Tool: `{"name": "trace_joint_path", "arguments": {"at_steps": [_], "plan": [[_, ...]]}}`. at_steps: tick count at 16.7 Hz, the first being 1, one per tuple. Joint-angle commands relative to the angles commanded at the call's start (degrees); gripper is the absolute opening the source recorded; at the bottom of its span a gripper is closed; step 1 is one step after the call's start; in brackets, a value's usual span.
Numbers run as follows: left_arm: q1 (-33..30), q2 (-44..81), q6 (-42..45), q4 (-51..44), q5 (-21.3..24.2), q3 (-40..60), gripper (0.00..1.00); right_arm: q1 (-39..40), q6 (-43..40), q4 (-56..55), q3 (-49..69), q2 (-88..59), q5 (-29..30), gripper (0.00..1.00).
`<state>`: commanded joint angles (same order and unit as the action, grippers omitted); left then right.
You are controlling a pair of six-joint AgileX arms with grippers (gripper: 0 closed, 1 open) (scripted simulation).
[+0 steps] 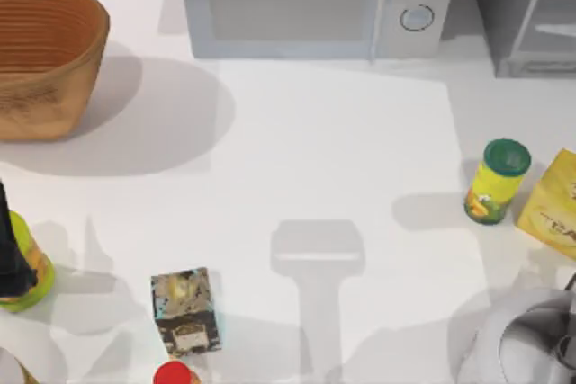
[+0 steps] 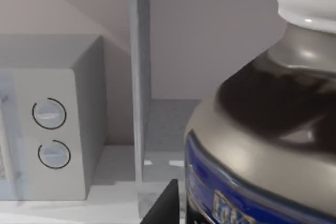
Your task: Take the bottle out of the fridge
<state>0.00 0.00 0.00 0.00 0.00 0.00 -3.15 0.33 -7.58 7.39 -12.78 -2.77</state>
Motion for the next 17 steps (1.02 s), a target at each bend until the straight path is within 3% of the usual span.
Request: {"name": "trace_joint_path", "arguments": {"at_steps": [5,12,17], "plan": [[0.0,0.0,0.0,0.0,0.0,0.0,1.0,2.9,-0.3,7.2,-7.0,12.1,2.6,0.0],[0.0,0.0,0.0,0.0,0.0,0.0,1.0,3.2,-0.2,6.9,-6.7,11.9,3.3,0.0],[0.0,0.0,0.0,0.0,0.0,0.0,1.0,9.8,0.1,-4.1,2.1,-0.2,12.9,0.0]]}}
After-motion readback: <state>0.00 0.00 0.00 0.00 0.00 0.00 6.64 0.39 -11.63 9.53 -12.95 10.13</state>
